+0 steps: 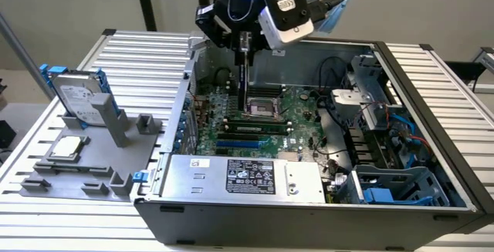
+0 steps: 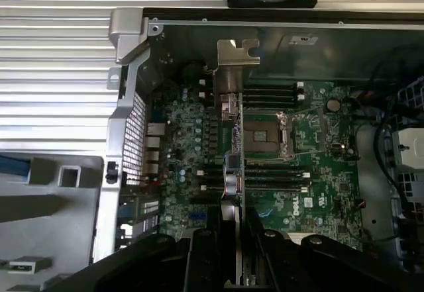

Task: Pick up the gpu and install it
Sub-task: 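Pick up the gpu and move the gpu toward the slot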

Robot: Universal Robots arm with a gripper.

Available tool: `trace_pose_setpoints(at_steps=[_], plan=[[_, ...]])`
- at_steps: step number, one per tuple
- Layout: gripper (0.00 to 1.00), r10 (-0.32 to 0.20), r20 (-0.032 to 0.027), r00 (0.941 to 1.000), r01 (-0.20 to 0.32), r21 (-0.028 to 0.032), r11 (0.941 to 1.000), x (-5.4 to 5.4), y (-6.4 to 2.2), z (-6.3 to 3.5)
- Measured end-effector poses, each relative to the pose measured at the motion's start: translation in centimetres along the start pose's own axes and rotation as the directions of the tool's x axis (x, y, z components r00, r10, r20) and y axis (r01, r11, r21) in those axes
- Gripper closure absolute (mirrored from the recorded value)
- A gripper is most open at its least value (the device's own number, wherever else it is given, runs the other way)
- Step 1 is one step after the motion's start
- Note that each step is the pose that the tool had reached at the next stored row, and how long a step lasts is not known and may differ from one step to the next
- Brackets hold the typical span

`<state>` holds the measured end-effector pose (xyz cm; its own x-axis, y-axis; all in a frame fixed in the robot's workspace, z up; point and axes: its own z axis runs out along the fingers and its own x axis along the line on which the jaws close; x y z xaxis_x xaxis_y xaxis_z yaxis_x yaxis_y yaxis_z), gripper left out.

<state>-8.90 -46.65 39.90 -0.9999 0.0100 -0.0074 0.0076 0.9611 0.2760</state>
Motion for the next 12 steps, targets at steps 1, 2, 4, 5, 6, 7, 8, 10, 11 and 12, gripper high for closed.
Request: trace_pose_setpoints(at_steps=[1,2,4,5,6,7,8,10,11,12], plan=[[0.74,0.000,0.0000,1.0000,0.000,0.0000,1.0000,-0.4,-0.05,0.18],[0.74,0.000,0.0000,1.0000,0.000,0.0000,1.0000,-0.9,-0.09,0.36],[0.74,0.000,-0.0008,1.0000,0.000,0.0000,1.0000,-1.5,-0.16,0.61],[0.74,0.000,-0.0007,1.0000,0.000,-0.0004,1.0000,-1.5,-0.16,0.60],[0.74,0.000,-0.0007,1.0000,0.000,-0.0004,1.0000,-1.5,-0.16,0.60],[0.74,0.000,-0.0008,1.0000,0.000,-0.0004,1.0000,-1.5,-0.16,0.60],[0.74,0.000,-0.0008,1.0000,0.000,-0.0005,1.0000,-1.5,-0.16,0.61],[0.74,0.000,-0.0009,1.0000,0.000,-0.0005,1.0000,-1.5,-0.16,0.60],[0.74,-0.001,-0.0010,1.0000,0.001,-0.0005,1.0000,-1.5,-0.16,0.60],[0.74,-0.001,-0.0010,1.0000,0.001,-0.0005,1.0000,-1.5,-0.16,0.60]])
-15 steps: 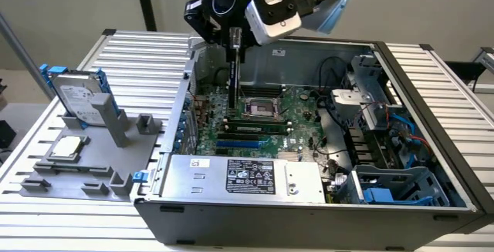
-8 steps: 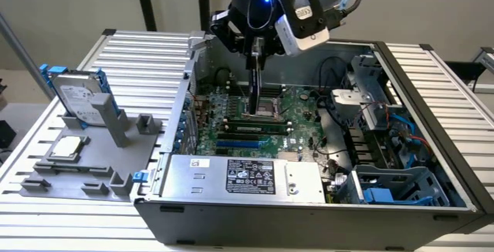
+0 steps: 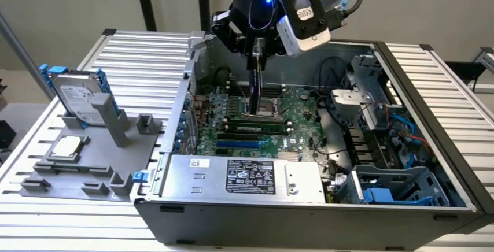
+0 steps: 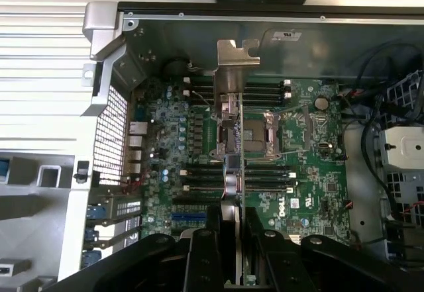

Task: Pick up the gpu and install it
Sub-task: 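Pick up the gpu and move the gpu toward the slot, then insert the gpu into the slot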

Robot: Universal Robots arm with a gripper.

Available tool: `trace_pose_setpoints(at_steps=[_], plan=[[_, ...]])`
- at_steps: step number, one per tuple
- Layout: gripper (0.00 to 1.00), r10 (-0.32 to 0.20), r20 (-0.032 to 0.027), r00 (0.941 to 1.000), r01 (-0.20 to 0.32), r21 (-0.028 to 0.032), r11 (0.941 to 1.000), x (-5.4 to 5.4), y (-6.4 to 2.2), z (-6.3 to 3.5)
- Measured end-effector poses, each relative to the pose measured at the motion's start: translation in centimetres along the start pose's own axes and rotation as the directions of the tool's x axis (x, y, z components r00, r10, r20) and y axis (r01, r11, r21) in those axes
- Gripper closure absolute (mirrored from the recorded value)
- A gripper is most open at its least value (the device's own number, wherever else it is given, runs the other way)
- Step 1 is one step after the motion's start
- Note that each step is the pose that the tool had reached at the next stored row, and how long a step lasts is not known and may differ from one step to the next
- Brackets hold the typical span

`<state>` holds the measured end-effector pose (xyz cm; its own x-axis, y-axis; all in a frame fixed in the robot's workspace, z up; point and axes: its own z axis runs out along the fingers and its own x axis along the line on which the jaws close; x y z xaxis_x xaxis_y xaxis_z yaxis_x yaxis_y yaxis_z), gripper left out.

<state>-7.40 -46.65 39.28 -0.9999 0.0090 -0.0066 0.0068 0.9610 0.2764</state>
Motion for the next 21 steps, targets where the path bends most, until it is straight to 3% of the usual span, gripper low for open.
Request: trace_pose_setpoints(at_steps=[15,17,21], plan=[[0.74,-0.002,-0.0007,1.0000,0.002,0.0000,1.0000,-0.02,0.00,0.00],[0.74,-0.025,-0.0070,0.9997,0.025,-0.0005,0.9997,-0.06,0.00,0.01],[0.74,-0.092,-0.0266,0.9954,0.092,-0.0020,0.9957,-0.06,-0.01,0.05]])
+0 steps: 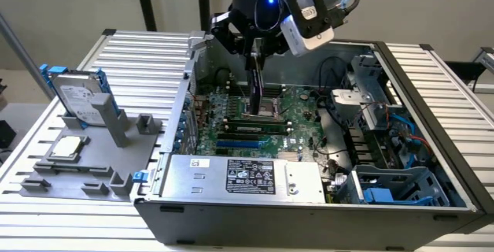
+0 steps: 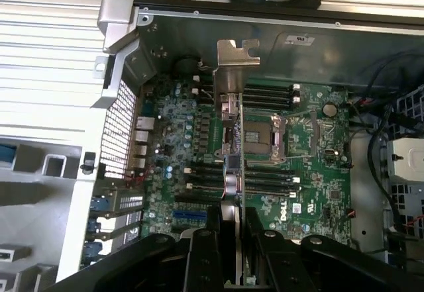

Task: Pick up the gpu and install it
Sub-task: 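Insert the gpu into the slot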

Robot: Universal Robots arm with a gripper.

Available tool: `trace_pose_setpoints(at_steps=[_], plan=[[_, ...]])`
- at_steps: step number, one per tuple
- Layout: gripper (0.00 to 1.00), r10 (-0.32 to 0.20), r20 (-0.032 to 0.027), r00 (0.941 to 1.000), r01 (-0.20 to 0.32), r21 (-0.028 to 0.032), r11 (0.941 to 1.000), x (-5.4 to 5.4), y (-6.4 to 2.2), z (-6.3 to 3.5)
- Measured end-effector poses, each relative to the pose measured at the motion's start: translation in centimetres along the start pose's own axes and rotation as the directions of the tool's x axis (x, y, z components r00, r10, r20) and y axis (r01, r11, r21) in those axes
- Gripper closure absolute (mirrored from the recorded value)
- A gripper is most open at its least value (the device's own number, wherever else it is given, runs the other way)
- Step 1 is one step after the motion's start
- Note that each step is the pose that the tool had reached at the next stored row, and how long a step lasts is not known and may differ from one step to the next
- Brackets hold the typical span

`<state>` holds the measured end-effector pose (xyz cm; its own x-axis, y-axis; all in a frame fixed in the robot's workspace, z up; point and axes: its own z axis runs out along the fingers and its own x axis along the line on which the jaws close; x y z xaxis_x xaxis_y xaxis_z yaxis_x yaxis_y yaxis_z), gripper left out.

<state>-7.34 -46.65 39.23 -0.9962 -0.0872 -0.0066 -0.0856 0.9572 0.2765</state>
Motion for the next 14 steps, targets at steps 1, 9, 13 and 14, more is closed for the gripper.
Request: trace_pose_setpoints(at_steps=[1,9,13,14], plan=[[0.74,-0.017,-0.0049,0.9998,0.017,-0.0001,0.9998,0.00,-0.01,0.02],[0.74,-0.158,-0.0454,0.9864,0.158,-0.0047,0.9874,0.00,-0.05,0.17],[0.74,-0.225,-0.0645,0.9722,0.225,-0.0090,0.9743,0.00,-0.07,0.25],[0.74,-0.242,-0.0694,0.9678,0.242,-0.0102,0.9702,0.00,-0.08,0.27]])
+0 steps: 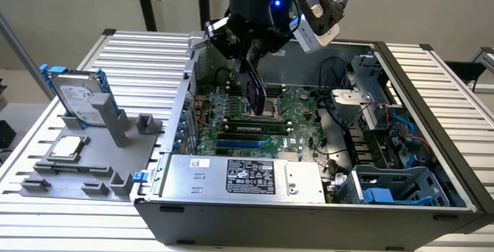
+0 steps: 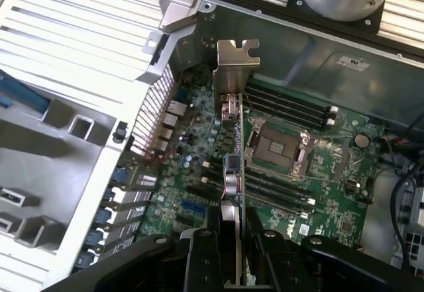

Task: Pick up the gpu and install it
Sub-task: 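Insert the gpu into the slot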

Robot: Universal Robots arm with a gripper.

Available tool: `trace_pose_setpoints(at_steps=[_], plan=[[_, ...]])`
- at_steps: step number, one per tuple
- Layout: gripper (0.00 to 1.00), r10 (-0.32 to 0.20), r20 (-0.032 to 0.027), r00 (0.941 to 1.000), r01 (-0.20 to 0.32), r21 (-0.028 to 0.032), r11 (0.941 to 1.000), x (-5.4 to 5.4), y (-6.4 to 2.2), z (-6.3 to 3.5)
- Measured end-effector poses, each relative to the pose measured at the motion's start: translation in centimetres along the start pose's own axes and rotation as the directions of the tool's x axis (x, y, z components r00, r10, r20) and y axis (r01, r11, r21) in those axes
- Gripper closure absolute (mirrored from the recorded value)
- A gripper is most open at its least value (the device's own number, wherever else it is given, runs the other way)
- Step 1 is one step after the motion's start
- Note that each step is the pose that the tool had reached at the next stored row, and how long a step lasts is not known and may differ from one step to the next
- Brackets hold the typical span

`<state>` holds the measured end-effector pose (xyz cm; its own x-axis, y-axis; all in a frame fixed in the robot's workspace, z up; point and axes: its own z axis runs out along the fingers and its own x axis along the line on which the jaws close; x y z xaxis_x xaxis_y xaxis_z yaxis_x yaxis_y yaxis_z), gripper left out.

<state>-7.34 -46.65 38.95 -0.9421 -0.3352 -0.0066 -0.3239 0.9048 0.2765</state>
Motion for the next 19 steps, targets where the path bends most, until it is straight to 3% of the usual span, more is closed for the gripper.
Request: trace_pose_setpoints(at_steps=[4,7,15,19], plan=[[0.74,-0.070,-0.0201,0.9973,0.070,-0.0012,0.9975,0.00,-0.03,0.11],[0.74,-0.122,-0.0351,0.9919,0.122,-0.0029,0.9925,0.00,-0.06,0.20],[0.74,-0.250,-0.0719,0.9655,0.250,-0.0108,0.9681,-0.12,-0.17,0.42],[0.74,-0.278,-0.0798,0.9573,0.278,-0.0132,0.9606,-0.66,-0.36,0.38]])
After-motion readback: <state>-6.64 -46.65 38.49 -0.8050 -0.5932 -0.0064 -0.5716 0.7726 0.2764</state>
